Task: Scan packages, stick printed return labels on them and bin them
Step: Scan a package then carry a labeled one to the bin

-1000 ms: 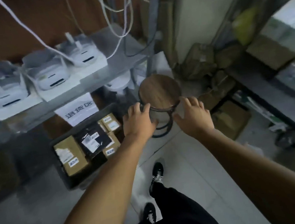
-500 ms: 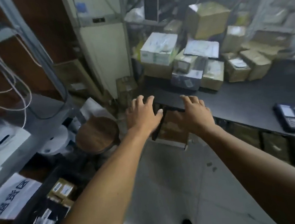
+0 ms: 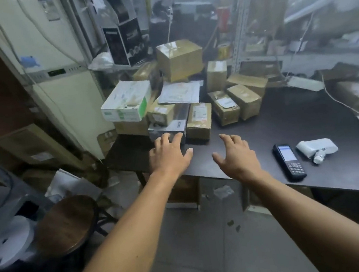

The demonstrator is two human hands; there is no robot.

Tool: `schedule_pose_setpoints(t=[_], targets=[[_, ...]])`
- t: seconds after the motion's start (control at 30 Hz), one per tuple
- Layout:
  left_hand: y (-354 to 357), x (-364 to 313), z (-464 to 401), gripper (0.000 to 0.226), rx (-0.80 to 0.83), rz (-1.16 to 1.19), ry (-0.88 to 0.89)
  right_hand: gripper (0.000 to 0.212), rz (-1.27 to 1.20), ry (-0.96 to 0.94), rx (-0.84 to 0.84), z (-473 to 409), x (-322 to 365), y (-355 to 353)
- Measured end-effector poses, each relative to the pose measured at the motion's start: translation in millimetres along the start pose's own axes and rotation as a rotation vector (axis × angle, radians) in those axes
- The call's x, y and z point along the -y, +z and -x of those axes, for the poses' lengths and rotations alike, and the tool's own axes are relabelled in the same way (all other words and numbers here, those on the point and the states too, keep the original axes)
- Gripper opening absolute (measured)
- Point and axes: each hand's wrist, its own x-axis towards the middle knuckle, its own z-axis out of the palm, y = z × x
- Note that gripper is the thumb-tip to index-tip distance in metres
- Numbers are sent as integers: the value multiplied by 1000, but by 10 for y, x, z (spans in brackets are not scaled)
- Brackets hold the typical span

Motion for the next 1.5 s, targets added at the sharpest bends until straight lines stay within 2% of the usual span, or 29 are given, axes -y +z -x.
schedule_pose_setpoints(t=[0.37,0.63,0.93,1.2,1.5], targets=[[582,-760,-820,64,128,9,143,66,-38,163,16,-647,-784,-54],[971,-1047,-1759,62,216,103,231,65,83,272,37,-1360,-1104,-194],[1342,-1416,-2554,61,267,111,317,66,52,375,85,-2023,-1552,-119],[1638,-1854,-3237,58,238,84,233,67,-3,341,144,-2976,-2117,-60],[1825,-2145,-3659,56,231,66,84,73,-41,181,157,-4049,-2421,122]])
